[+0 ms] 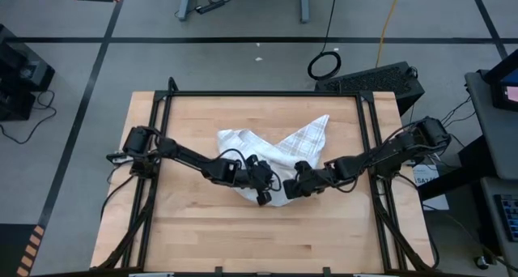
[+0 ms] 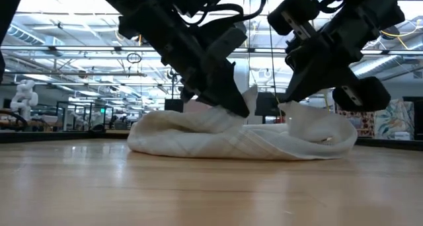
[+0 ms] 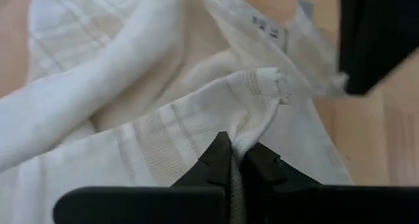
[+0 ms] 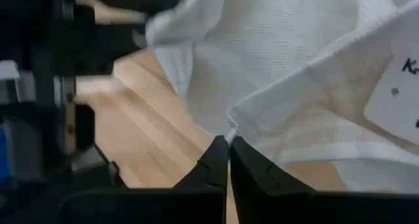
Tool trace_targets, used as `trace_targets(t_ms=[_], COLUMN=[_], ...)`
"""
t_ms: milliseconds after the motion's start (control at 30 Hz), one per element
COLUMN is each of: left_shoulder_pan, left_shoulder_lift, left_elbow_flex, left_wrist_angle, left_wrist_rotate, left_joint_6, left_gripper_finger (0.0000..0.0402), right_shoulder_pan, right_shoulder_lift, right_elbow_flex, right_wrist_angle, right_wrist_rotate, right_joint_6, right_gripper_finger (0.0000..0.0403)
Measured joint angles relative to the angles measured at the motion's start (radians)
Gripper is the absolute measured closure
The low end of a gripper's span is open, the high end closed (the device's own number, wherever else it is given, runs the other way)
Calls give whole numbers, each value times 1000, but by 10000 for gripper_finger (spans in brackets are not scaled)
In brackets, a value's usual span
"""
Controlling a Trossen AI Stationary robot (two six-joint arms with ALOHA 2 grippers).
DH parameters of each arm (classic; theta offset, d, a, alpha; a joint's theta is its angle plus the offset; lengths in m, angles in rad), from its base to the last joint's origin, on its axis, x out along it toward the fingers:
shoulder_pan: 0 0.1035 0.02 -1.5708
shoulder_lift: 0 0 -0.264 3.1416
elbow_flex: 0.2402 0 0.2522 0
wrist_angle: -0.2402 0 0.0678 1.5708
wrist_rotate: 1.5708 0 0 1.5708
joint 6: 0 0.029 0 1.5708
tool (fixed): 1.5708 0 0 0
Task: Roll towel
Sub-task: Roll the towel
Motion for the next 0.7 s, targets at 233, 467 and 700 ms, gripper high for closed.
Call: trace_targets(t_ms=[233,467,700], left_shoulder_pan=[-16,-21,-23], left_shoulder_lift=[1,1,18], left_elbow_flex=[-15,-15,-15], left_wrist_angle=[-4,-22,37], left_wrist_rotate=[-1,-10,-31], left_joint_6=[0,4,44], left_gripper_finger=[382,382,382], right_shoulder_pan=[-31,-63,-81], right_shoulder_lift=[-2,-2,-2], right_elbow_flex=[0,0,0], right_wrist_angle=[-53,-76,-72], right_wrist_rotate=[-46,-98,-94], right_joint_6=[143,144,123], right_gripper_finger=[369,286,229])
